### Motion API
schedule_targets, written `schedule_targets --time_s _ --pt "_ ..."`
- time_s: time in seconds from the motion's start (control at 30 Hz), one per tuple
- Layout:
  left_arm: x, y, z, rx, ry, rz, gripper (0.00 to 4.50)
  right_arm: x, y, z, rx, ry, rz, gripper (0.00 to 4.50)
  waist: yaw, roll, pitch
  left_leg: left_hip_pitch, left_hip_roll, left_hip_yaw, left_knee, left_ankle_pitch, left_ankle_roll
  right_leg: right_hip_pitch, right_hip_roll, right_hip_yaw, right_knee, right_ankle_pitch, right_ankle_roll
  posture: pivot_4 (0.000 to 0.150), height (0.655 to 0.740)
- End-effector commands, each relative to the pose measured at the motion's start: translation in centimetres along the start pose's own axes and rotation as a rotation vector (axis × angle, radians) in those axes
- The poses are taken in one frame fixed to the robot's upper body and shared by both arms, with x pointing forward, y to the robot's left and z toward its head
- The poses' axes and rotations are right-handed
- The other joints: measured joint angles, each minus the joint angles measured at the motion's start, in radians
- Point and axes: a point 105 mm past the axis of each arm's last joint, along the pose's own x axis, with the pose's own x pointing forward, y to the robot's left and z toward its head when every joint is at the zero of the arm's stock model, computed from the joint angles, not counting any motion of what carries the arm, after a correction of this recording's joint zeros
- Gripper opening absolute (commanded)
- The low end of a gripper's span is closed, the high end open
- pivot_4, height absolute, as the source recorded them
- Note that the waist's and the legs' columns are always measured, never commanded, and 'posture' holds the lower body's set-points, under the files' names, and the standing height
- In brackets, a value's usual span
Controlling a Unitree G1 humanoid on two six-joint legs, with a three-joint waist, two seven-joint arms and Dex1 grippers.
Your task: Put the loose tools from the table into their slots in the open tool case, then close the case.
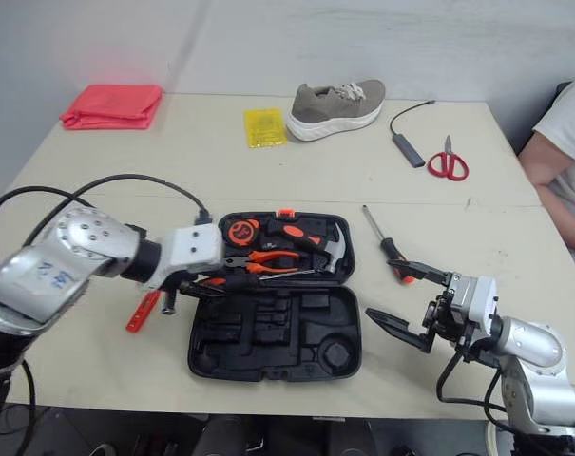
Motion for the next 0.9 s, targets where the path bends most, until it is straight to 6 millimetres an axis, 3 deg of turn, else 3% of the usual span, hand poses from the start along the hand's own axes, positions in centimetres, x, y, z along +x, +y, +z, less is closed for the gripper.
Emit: schedule_targets --time_s 0.03,0.17,0.4,0.7,0.9 --pt "0.6 0.5 -0.7 0.053 0.083 0.024 0.78 0.2 -0.2 1.3 -0.036 -0.021 0.008 4.5 -0.001 0.0 0.0 0.0 0.0 0.0 0.0 0.0 0.0 0.0 0.0 0.0 0.0 0.0 0.0 0.15 0.74" --pt "1.0 1.0 -0.7 0.067 0.096 0.024 0.78 0.4 -0.2 1.7 -0.041 -0.026 -0.001 4.5 0.004 0.0 0.0 0.0 0.001 -0.001 0.001 0.0 0.0 0.0 0.0 0.0 0.0 0.0 0.0 0.15 0.74" --pt "1.3 -0.6 -0.1 0.13 0.098 -0.074 0.78 0.7 0.0 2.1 -0.049 -0.027 -0.023 4.5 0.015 0.0 0.0 -0.001 0.001 -0.001 0.002 0.0 0.001 0.0 -0.001 0.0 0.0 0.0 0.0 0.15 0.74" --pt "1.9 1.2 0.0 0.136 0.122 0.013 0.78 0.8 0.3 2.0 -0.043 -0.027 -0.031 4.5 0.025 0.0 0.0 -0.001 0.001 -0.001 0.005 -0.001 0.002 0.001 -0.001 -0.001 0.0 0.0 0.0 0.15 0.74" --pt "2.4 1.2 0.4 0.161 0.123 0.001 0.78 0.5 0.5 1.7 -0.04 -0.027 -0.034 4.5 0.026 0.0 0.0 -0.001 0.001 -0.001 0.006 -0.002 0.002 0.001 -0.001 -0.001 0.001 0.0 0.0 0.15 0.74"
